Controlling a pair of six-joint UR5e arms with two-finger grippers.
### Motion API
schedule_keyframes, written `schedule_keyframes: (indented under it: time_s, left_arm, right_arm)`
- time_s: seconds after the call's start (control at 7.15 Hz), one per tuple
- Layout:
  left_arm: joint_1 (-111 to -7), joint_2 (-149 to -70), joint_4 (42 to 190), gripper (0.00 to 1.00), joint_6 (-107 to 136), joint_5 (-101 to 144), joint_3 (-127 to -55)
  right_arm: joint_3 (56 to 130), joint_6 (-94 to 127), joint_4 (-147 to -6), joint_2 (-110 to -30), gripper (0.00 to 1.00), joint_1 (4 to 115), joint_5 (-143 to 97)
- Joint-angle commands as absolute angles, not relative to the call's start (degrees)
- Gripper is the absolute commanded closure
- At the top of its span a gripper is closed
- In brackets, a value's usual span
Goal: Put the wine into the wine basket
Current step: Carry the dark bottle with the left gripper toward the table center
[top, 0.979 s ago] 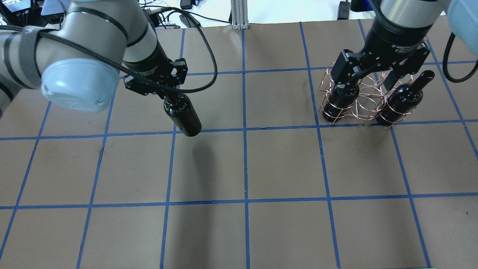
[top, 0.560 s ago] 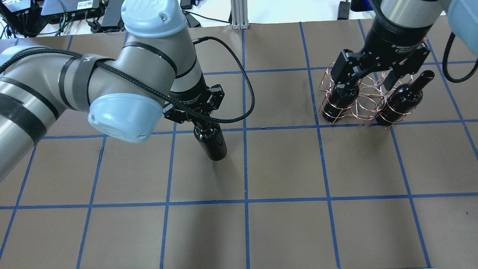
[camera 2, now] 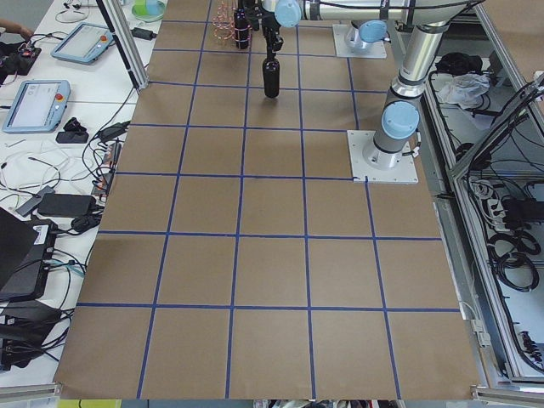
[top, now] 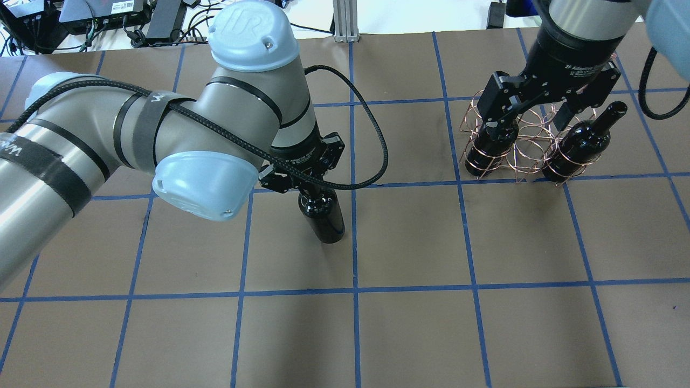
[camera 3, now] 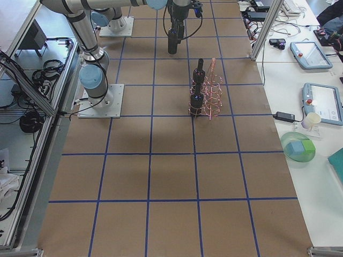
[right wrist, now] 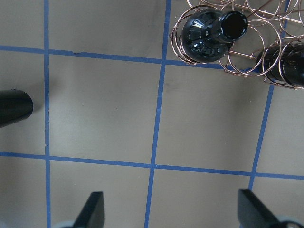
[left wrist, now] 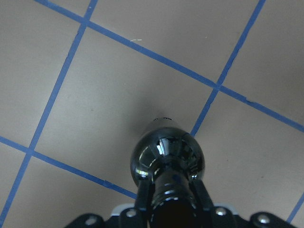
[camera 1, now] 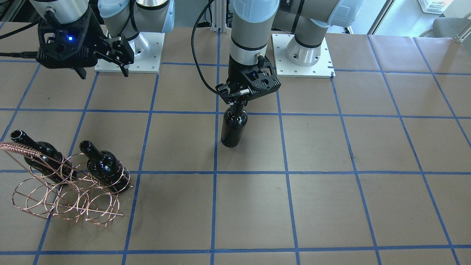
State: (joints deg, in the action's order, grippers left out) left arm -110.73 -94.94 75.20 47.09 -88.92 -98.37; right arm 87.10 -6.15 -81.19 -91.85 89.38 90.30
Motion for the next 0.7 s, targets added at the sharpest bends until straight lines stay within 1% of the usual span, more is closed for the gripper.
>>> schedule_keyframes:
  time_s: [0.0,0.56]
  left_arm:
    - [-113.0,-95.0,75.2,1.00,50.4,-89.6,-98.4]
    - [-113.6,-94.9,75.1,1.00,51.2,-93.4,-100.1]
  right_arm:
    - [87.1,-6.2,-81.2,-91.8,0.00,89.4,90.3]
    - [87.1,-6.2,-81.3,-91.8,0.00,89.4,90.2]
